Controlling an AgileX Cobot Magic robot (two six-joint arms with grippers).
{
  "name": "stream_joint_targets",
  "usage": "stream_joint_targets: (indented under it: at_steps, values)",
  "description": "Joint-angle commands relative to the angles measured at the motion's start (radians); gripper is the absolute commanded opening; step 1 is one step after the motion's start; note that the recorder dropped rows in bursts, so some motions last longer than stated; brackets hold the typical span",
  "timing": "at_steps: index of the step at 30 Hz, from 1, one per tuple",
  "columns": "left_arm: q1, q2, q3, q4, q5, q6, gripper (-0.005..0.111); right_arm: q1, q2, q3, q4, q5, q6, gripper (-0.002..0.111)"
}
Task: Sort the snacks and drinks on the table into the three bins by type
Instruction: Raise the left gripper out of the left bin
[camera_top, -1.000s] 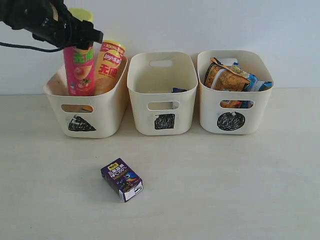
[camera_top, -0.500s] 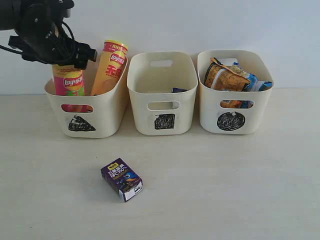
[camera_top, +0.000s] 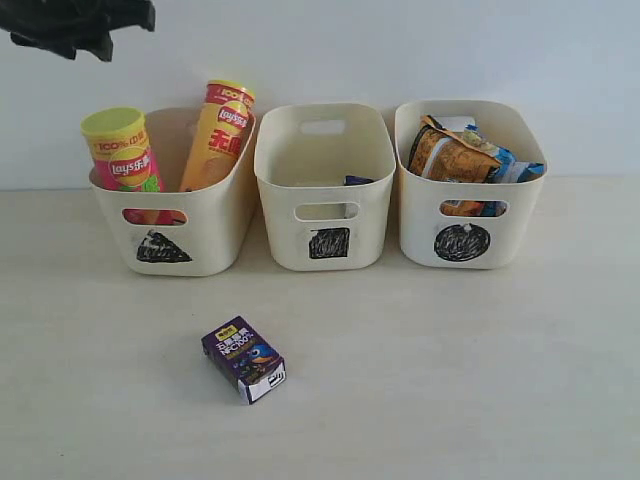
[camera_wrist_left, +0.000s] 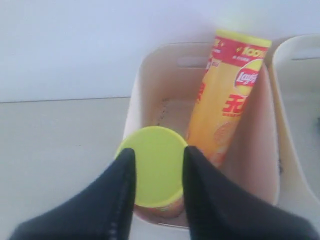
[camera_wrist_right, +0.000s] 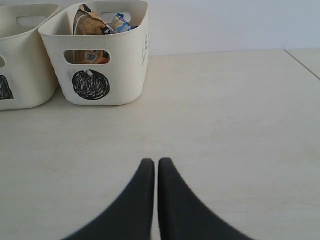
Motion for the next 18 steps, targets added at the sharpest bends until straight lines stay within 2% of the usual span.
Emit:
stream_joint_targets:
  at_steps: [1,2,8,12,14,18]
  values:
    - [0.000,-0.073,-0.010,-0.210,-0.001,0.146,0.007,0.000,-0.005,0.005,-0.003,-0.008,0.000,0.000]
    - [0.000,-0.083,-0.010,-0.260,0.005,0.189,0.004,0.000,-0.005,0.005,-0.003,-0.008,0.000,0.000]
    - [0.000,-0.103,-0.010,-0.610,0.065,0.503,0.004,0.000,-0.005,0.005,-0.003,-0.008,0.000,0.000]
    - [0.000,-0.103,0.003,-0.816,0.170,0.860,0.004,0.000,-0.005,0.005,-0.003,-0.008,0.000,0.000]
    - [0.000,-0.103,0.023,-0.886,0.208,1.021,0.004,0.000,-0.005,0.005,-0.003,-0.008,0.000,0.000]
    - [-0.023,-0.103,0.074,-0.910,0.274,1.258,0.004,0.000,-0.005,0.005,-0.003,-0.008,0.000,0.000]
